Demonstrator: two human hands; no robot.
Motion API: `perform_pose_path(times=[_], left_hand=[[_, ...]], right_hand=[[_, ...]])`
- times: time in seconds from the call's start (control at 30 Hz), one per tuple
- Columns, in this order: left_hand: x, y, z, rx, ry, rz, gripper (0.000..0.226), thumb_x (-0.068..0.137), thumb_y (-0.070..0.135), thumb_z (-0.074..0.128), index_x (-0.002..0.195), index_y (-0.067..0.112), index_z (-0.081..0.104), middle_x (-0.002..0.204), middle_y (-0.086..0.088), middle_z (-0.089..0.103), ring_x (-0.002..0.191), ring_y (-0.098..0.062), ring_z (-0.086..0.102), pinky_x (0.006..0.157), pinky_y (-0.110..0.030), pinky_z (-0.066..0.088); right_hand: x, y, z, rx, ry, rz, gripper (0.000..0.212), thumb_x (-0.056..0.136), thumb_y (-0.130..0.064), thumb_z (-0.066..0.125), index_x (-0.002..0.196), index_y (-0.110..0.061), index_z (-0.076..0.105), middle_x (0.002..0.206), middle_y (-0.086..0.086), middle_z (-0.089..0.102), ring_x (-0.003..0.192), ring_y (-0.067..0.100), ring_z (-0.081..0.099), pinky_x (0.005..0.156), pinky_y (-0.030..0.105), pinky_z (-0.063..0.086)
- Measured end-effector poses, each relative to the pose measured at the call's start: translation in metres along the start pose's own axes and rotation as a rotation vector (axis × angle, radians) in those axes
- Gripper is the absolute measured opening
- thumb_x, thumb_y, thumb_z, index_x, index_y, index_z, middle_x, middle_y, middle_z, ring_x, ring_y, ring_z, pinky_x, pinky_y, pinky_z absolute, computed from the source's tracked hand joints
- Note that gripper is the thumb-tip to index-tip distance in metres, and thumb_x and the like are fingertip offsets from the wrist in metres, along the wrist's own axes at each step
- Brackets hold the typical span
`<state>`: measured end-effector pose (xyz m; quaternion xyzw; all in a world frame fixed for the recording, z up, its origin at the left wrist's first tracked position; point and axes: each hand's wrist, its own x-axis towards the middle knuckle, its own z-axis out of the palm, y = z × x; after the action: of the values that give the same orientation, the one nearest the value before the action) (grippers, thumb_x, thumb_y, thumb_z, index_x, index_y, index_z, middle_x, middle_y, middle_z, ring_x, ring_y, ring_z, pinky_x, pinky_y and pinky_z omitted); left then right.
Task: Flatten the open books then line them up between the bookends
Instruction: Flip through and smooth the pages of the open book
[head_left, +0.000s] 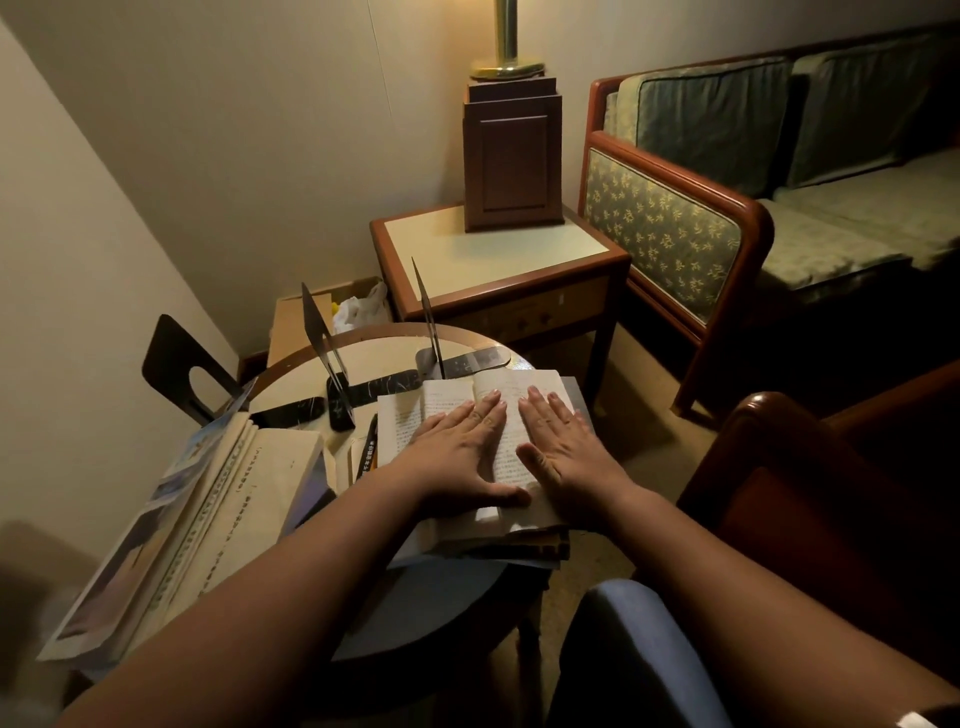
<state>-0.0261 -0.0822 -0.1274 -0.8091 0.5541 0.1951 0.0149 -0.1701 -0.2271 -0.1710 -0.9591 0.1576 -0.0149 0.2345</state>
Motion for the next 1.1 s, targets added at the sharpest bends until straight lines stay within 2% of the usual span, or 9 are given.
perform_pose_path(times=[0.23,0.4,0.53,0.63,0.73,0.83,0.9,1.0,1.1], left_hand=[[-0.006,-0.008,-0.013,0.026,-0.079,0.019,0.128,0.051,0.098,0.039,0.153,0.039,-0.014,0.158,0.021,-0.022,0.15,-0.014,-0.01,0.119,-0.042,-0.002],[-0.02,-0.008,-0.017,-0.003,-0.012,0.042,0.133,0.044,0.102,0.034,0.154,0.041,-0.006,0.161,0.019,-0.018,0.151,-0.015,-0.006,0.12,-0.044,0.002],[-0.04,-0.016,0.003,-0.011,0.226,-0.008,0.113,0.064,0.094,0.034,0.154,0.041,-0.008,0.16,0.009,-0.026,0.147,-0.014,-0.02,0.12,-0.042,-0.004],[-0.045,-0.026,0.02,-0.036,0.258,-0.172,0.109,0.073,0.09,0.029,0.154,0.031,-0.015,0.159,0.0,-0.03,0.147,-0.02,-0.023,0.119,-0.047,-0.005],[-0.048,-0.025,0.023,-0.136,0.295,-0.236,0.096,0.089,0.072,0.039,0.157,0.019,-0.002,0.165,-0.006,-0.005,0.152,-0.025,0.001,0.122,-0.053,0.007],[-0.055,-0.025,0.018,-0.188,0.392,-0.211,0.089,0.089,0.073,0.028,0.155,0.016,0.017,0.161,-0.007,0.024,0.148,-0.026,0.023,0.117,-0.058,0.023],[-0.061,-0.025,0.016,-0.187,0.447,-0.177,0.085,0.09,0.071,0.023,0.153,0.014,0.026,0.157,-0.008,0.035,0.145,-0.026,0.032,0.115,-0.055,0.03],[-0.071,-0.021,0.013,-0.263,0.566,-0.121,0.055,0.099,0.036,0.045,0.148,0.012,0.039,0.149,-0.008,0.046,0.138,-0.023,0.041,0.112,-0.032,0.031],[-0.075,-0.024,0.007,-0.363,0.613,-0.106,0.053,0.092,0.008,0.057,0.144,0.018,0.047,0.141,-0.006,0.053,0.132,-0.019,0.046,0.1,-0.019,0.035]], right_hand=[[-0.069,-0.018,0.02,-0.069,-0.05,-0.041,0.092,0.074,-0.083,-0.018,0.151,-0.032,-0.023,0.151,-0.014,-0.041,0.138,0.002,-0.039,0.116,0.029,-0.02],[-0.08,-0.023,0.021,-0.052,-0.061,-0.059,0.096,0.073,-0.084,-0.018,0.152,-0.03,-0.02,0.155,-0.011,-0.036,0.14,0.004,-0.038,0.116,0.029,-0.02],[-0.077,-0.02,0.023,-0.038,-0.053,-0.065,0.094,0.073,-0.084,-0.018,0.15,-0.032,-0.022,0.157,-0.01,-0.033,0.141,0.004,-0.036,0.121,0.033,-0.015],[-0.075,-0.02,0.025,-0.005,-0.036,-0.062,0.091,0.074,-0.085,-0.015,0.15,-0.035,-0.021,0.158,-0.012,-0.031,0.141,0.001,-0.035,0.121,0.032,-0.014],[-0.074,-0.023,0.025,-0.008,-0.032,-0.047,0.082,0.084,-0.08,-0.002,0.151,-0.036,-0.021,0.156,-0.015,-0.032,0.14,0.0,-0.035,0.119,0.031,-0.016],[-0.074,-0.024,0.025,-0.035,-0.037,-0.025,0.076,0.092,-0.07,0.011,0.152,-0.034,-0.019,0.156,-0.015,-0.032,0.142,0.003,-0.033,0.119,0.03,-0.016],[-0.073,-0.023,0.025,-0.044,-0.038,-0.023,0.077,0.091,-0.072,0.009,0.151,-0.034,-0.02,0.156,-0.015,-0.031,0.142,0.004,-0.033,0.121,0.032,-0.014],[-0.073,-0.021,0.026,-0.021,-0.03,-0.032,0.086,0.083,-0.081,0.0,0.152,-0.034,-0.019,0.156,-0.014,-0.03,0.143,0.004,-0.032,0.12,0.032,-0.014],[-0.073,-0.019,0.026,-0.01,-0.026,-0.035,0.089,0.079,-0.084,-0.004,0.151,-0.034,-0.019,0.156,-0.014,-0.03,0.143,0.004,-0.031,0.121,0.033,-0.013]])
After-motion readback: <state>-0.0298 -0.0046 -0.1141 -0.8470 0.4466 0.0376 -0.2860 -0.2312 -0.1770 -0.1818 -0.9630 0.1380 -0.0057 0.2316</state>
